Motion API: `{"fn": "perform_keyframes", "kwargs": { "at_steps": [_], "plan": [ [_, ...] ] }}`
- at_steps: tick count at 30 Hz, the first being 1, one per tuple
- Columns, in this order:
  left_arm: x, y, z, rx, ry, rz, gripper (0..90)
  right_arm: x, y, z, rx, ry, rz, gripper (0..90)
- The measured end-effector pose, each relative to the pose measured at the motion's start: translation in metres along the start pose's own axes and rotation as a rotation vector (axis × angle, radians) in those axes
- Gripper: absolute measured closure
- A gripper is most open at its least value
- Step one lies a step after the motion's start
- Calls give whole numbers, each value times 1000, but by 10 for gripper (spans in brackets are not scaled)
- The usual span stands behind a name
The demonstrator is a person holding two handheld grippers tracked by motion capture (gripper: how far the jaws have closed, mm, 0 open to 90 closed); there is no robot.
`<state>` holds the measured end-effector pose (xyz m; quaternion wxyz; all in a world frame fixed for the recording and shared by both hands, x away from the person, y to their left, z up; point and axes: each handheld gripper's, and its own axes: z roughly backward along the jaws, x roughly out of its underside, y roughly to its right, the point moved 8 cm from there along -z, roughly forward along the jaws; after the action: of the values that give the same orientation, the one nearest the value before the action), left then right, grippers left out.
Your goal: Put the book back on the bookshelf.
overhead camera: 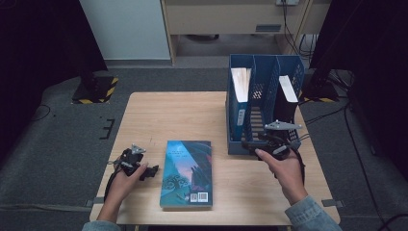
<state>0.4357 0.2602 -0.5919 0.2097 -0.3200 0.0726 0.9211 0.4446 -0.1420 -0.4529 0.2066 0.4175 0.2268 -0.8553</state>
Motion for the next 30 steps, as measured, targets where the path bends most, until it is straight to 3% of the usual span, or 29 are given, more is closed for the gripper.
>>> {"fn": "perform_keyframes", "kwargs": {
  "at_steps": [8, 12, 16, 18, 22, 26, 30],
  "plan": [
    [0, 2, 0, -28, 30, 32, 0, 19, -36, -21, -47, -24, 48, 177],
    [1, 3, 0, -18, 35, 21, 0, 36, -48, -33, -87, -92, 71, 163],
    [2, 5, 3, 1, 32, 11, 16, 47, -56, -42, -103, -103, 66, 197],
    [-1, 8, 7, 38, 61, 27, 81, 52, -62, -45, -122, -103, 72, 208],
    [-7, 10, 20, 49, 128, 56, 95, 70, -78, -55, -166, -147, 107, 245],
    [-10, 23, 37, 89, 168, 46, 153, 85, -92, -68, -211, -187, 119, 287],
    [-11, 45, 50, 125, 195, 19, 154, 94, -107, -78, -245, -217, 143, 295]
  ]
}}
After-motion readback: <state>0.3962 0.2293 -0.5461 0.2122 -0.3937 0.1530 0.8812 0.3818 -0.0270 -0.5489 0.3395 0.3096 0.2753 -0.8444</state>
